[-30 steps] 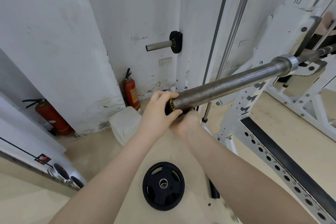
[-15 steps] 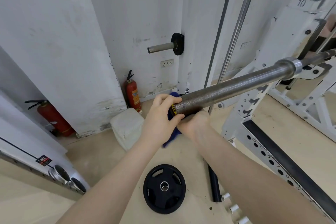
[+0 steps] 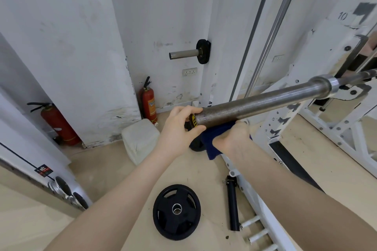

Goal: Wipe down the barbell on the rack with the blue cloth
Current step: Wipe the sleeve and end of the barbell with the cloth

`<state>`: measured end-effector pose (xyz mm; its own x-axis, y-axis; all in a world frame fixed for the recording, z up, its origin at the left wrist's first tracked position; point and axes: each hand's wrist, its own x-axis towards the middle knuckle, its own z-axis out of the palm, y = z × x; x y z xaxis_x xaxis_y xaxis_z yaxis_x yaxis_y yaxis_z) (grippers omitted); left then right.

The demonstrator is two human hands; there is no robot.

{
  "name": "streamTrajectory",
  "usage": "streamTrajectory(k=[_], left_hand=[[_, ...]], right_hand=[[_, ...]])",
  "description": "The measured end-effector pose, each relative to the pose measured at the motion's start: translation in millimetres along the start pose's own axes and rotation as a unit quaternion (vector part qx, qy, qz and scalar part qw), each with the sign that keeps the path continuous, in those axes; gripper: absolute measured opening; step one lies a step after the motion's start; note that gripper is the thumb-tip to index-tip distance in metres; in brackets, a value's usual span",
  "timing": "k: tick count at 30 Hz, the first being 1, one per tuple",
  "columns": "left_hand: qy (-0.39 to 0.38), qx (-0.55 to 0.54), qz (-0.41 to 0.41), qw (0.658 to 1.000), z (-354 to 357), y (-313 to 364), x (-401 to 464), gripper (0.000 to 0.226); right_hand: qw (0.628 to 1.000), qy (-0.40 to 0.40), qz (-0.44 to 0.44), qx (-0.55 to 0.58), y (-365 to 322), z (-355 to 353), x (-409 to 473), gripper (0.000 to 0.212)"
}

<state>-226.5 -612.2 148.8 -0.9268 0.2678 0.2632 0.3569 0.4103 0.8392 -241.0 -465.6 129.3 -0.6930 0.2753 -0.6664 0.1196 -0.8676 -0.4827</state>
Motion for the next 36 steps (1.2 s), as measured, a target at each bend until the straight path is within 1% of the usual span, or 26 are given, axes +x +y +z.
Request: streamTrajectory(k=[1,2,4,7,8,9,11,12,14,15,16,18,20,21,22,24,25,26,27,28,29,30,33,34,35,36], left_hand=[[0.002,0.002,0.001,1.000,0.9,-0.2,-0.9,0.037],[0.005,0.006,0.002,1.000,1.6,-0.6,-1.7,0.037],[0.005,0.013,0.004,1.000,2.3,-1.5,-2.9,0.037],[0.001,0.002,-0.009,1.000,2.3,-3.4,-1.4,0.035],[0.002,-0.014,-0.022,1.000,2.3,-4.2,-0.6,0.034],[0.004,-0.038,-0.038,0.999,2.9,-4.8,0.6,0.032],[0.002,-0.083,-0.057,0.995,3.2,-5.0,2.7,0.030],[-0.002,-0.096,-0.061,0.994,3.0,-5.0,3.4,0.029],[-0.008,-0.104,-0.073,0.992,2.0,-5.6,4.5,0.028],[-0.011,-0.103,-0.078,0.992,1.5,-5.9,4.9,0.028],[-0.013,-0.100,-0.082,0.992,1.2,-6.2,5.3,0.029],[-0.017,-0.090,-0.084,0.992,1.9,-6.0,4.6,0.030],[-0.018,-0.075,-0.072,0.994,4.1,-4.3,2.9,0.030],[-0.016,-0.073,-0.063,0.995,5.2,-3.5,1.9,0.029],[-0.012,-0.075,-0.055,0.996,6.0,-3.2,1.4,0.028],[-0.007,-0.088,-0.049,0.995,5.9,-2.7,2.3,0.025],[-0.009,-0.094,-0.053,0.994,5.2,-1.7,3.2,0.025],[-0.011,-0.103,-0.057,0.993,4.2,-0.1,3.6,0.022],[-0.011,-0.110,-0.060,0.992,3.5,0.8,4.5,0.017],[-0.009,-0.113,-0.067,0.991,3.1,1.6,5.1,0.015],[-0.005,-0.112,-0.078,0.991,3.6,1.6,5.3,0.019],[-0.005,-0.111,-0.088,0.990,4.1,2.3,4.6,0.023],[0.002,-0.110,-0.088,0.990,6.8,2.4,1.3,0.028],[0.009,-0.110,-0.083,0.990,7.1,3.1,0.0,0.029],[0.016,-0.106,-0.081,0.991,7.6,3.4,-1.0,0.030],[0.020,-0.101,-0.083,0.991,7.5,4.7,-1.8,0.032]], right_hand=[[0.999,0.007,0.036,0.038,4.4,0.7,-3.3,0.020],[0.997,0.017,0.058,0.056,7.1,4.2,-14.7,0.027],[0.998,0.023,0.031,0.048,2.3,-2.1,-19.6,0.034],[0.996,-0.030,-0.036,-0.077,-6.5,-13.0,-28.4,0.038],[0.989,-0.036,-0.047,-0.137,-8.0,-17.7,-31.6,0.032],[0.977,-0.043,-0.057,-0.199,-9.2,-20.6,-39.7,0.023],[0.942,-0.048,-0.108,-0.315,-7.5,-24.5,-55.4,0.017],[0.906,-0.046,-0.163,-0.387,-6.2,-27.3,-61.8,0.016],[0.807,-0.041,-0.294,-0.510,-3.7,-34.6,-72.7,0.017],[0.758,-0.042,-0.356,-0.544,-4.1,-37.0,-77.4,0.014],[0.723,-0.046,-0.405,-0.558,-5.8,-37.9,-78.6,0.011],[0.687,-0.052,-0.479,-0.544,-11.2,-29.9,-80.4,0.008],[0.677,-0.085,-0.527,-0.506,-13.1,-10.6,-77.4,0.013],[0.658,-0.108,-0.545,-0.508,-9.5,-0.8,-72.2,0.015],[0.607,-0.122,-0.572,-0.538,-3.6,7.7,-66.9,0.016],[0.449,-0.105,-0.619,-0.635,14.6,11.9,-48.4,0.029],[0.381,-0.087,-0.640,-0.662,19.7,10.5,-40.0,0.034],[0.340,-0.070,-0.650,-0.676,19.3,10.1,-33.1,0.037],[0.327,-0.059,-0.649,-0.684,14.3,12.0,-29.6,0.039],[0.325,-0.046,-0.643,-0.691,6.8,14.8,-26.5,0.039],[0.330,-0.031,-0.631,-0.702,-2.0,17.5,-23.8,0.038],[0.340,-0.012,-0.614,-0.713,-12.4,19.3,-20.4,0.037],[0.390,0.057,-0.571,-0.720,-41.0,16.1,-10.9,0.039],[0.395,0.070,-0.567,-0.719,-43.8,14.9,-9.2,0.038],[0.392,0.071,-0.565,-0.722,-42.4,15.4,-9.0,0.039],[0.378,0.059,-0.571,-0.726,-36.5,17.8,-10.9,0.043]])
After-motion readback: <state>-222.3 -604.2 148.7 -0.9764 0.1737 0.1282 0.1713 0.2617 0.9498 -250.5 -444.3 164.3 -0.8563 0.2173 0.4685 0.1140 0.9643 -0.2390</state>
